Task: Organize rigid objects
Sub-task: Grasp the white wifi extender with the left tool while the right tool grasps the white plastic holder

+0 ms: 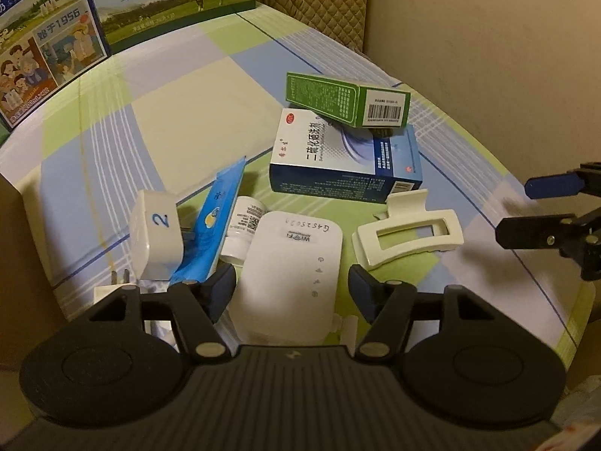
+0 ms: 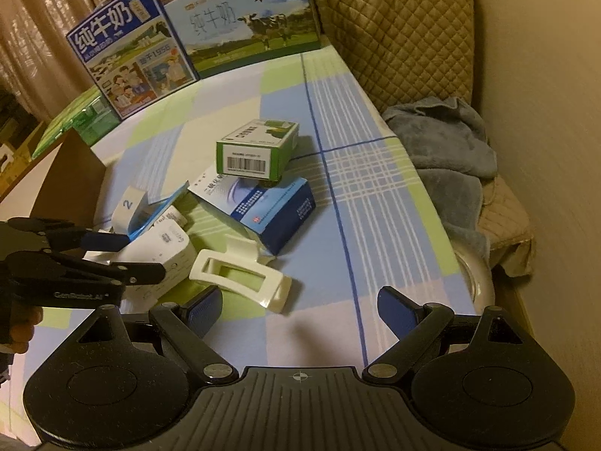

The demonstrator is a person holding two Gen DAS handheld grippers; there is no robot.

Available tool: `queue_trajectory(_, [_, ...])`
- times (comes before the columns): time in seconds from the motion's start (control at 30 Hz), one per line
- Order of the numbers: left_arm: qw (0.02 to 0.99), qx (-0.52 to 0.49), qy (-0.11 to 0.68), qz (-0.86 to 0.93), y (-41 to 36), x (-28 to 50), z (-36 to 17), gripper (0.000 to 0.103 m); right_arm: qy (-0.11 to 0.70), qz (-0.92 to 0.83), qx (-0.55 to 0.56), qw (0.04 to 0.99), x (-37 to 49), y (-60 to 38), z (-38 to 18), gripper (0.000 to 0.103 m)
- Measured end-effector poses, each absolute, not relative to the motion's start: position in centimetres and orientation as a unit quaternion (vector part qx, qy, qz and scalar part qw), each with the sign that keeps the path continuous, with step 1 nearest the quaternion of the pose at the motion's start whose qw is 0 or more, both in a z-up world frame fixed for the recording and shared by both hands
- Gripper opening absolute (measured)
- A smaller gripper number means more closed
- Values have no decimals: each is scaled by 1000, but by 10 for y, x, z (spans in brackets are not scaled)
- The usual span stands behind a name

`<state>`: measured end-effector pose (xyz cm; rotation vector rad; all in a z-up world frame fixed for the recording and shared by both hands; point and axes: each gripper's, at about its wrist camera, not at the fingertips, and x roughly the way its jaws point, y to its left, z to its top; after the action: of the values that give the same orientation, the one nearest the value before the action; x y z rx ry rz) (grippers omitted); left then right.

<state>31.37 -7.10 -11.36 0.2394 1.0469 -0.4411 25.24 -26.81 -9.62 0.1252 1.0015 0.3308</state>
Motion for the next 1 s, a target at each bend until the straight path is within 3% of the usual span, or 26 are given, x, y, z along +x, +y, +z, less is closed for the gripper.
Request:
queue_trajectory(0.37, [848,102,490,-174,-70,302,-114,53,460,234,-10,856,267,-239,-113,86])
queue_trajectory(0.67, [852,67,499,-139,-54,277,-111,52,446,293,-105,839,275,-212,-141,57])
queue_trajectory(0.83, [856,42,504,-110,-40,259,-110,52,439,310,-129,833,270,-203,-148,32])
queue_trajectory(1.0, [858,18,508,-77,-26,242,-107,52,444,324,-130,825,257,-197,-147,29])
